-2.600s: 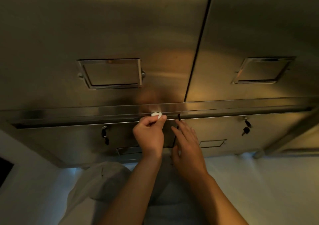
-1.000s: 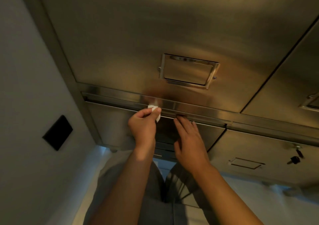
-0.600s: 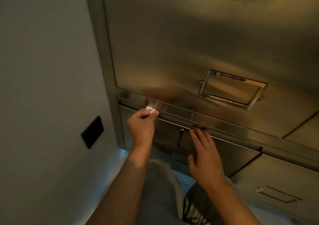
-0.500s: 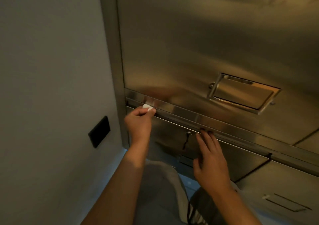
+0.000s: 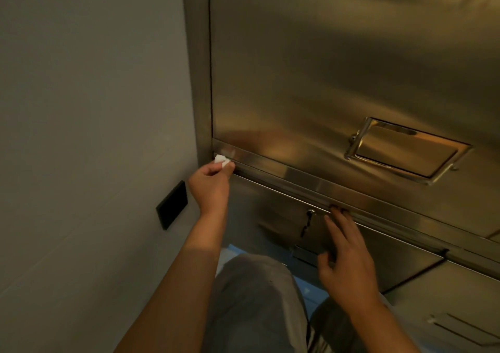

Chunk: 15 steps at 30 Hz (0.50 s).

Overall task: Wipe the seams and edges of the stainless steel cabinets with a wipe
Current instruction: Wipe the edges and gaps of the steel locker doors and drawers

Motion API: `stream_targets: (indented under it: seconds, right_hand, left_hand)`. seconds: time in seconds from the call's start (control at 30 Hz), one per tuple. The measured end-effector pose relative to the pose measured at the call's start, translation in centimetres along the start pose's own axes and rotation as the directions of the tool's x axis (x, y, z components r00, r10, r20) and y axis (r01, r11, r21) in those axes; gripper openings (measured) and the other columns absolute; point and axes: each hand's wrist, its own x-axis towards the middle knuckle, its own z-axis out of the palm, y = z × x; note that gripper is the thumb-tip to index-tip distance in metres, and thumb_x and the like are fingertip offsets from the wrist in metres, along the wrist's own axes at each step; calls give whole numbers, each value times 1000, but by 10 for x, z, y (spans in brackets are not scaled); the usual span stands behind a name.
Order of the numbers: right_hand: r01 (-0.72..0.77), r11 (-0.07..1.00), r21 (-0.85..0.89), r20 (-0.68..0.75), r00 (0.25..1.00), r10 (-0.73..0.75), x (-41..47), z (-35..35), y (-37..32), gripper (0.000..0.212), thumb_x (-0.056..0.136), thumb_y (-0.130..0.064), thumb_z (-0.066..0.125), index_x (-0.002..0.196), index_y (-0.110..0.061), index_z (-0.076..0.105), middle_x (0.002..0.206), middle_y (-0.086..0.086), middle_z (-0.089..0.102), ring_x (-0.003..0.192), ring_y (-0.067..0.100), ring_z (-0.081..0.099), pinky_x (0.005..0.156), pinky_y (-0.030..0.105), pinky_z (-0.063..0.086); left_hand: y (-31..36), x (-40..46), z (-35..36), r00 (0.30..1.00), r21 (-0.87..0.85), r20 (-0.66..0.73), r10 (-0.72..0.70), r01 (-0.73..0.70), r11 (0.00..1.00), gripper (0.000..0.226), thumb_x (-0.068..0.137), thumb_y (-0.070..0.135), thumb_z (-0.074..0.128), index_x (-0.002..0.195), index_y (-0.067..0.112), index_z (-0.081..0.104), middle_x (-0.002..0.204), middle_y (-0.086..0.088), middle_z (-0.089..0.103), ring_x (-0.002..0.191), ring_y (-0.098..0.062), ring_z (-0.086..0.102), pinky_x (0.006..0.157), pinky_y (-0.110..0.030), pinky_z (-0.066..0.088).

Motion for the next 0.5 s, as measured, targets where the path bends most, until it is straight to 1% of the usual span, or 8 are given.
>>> stream_targets:
  seconds: [0.07, 0.13, 0.2, 0.23, 0.27, 0.33, 0.4, 0.5]
  right_hand:
    - [4, 1000, 29, -11, 1000, -4, 1, -1, 1, 75, 76, 1, 77, 147, -12, 56, 164, -4, 35, 154, 20, 26, 120, 39, 28]
    - [1, 997, 83, -12, 1000, 0, 1, -3, 1, 70, 78, 2, 76, 144, -13, 59, 162, -9, 33, 154, 19, 26, 121, 41, 31]
    - [28, 985, 170, -19, 1000, -25, 0, -6, -2, 66, 82, 2, 75, 144, -15, 59, 162, -10, 34, 152, 17, 32, 121, 45, 37]
    - [64, 976, 208, -32, 998, -58, -1, -8, -4, 65, 83, 1, 76, 144, -17, 59, 162, -8, 37, 150, 16, 36, 120, 45, 39]
    - [108, 967, 230, -52, 994, -98, -3, -11, -6, 65, 84, -1, 77, 144, -18, 59, 161, -7, 40, 149, 14, 39, 120, 42, 40]
    - [173, 953, 248, -104, 983, -152, -6, -19, -11, 65, 86, -6, 79, 146, -18, 58, 159, -6, 43, 147, 13, 41, 120, 36, 40]
    - [205, 940, 272, -162, 973, -166, -8, -27, -16, 64, 88, -9, 79, 147, -18, 56, 158, -5, 46, 146, 14, 43, 119, 35, 40]
    - [230, 925, 304, -260, 954, -152, -11, -43, -9, 61, 88, -7, 79, 145, -14, 59, 155, 0, 50, 144, 15, 48, 117, 30, 42]
  left_hand:
    - [-2, -7, -4, 1000, 41, 7, 5, -5, 999, 11, 81, 12, 87, 88, 8, 78, 87, -6, 77, 81, -15, 71, 80, -29, 58]
    - [-1, -23, -7, 999, 65, 36, 9, -12, 998, 11, 82, 12, 86, 85, 8, 76, 82, -4, 74, 72, -8, 67, 71, -23, 55]
    - [0, -47, -5, 994, 83, 106, 21, -30, 996, 14, 82, 9, 85, 79, 11, 71, 74, 1, 70, 60, 2, 61, 62, -17, 50]
    - [2, -61, -2, 986, 83, 161, 31, -45, 996, 17, 82, 6, 84, 77, 12, 69, 72, 3, 69, 58, 5, 60, 61, -15, 49]
    - [3, -75, 3, 973, 70, 230, 36, -54, 996, 19, 82, 2, 83, 76, 12, 68, 74, 2, 70, 60, 6, 62, 62, -13, 50]
    - [4, -104, 13, 923, 44, 384, 29, -49, 998, 15, 83, -4, 80, 81, 6, 69, 86, -3, 75, 73, 3, 70, 69, -13, 53]
    - [3, -130, 23, 859, 39, 512, 19, -45, 998, 11, 85, -5, 78, 88, 1, 70, 92, -5, 77, 84, -4, 74, 73, -16, 56]
    - [1, -159, 39, 765, 19, 644, 14, -35, 999, 10, 87, -5, 76, 93, -2, 69, 92, -8, 79, 90, -15, 77, 77, -25, 60]
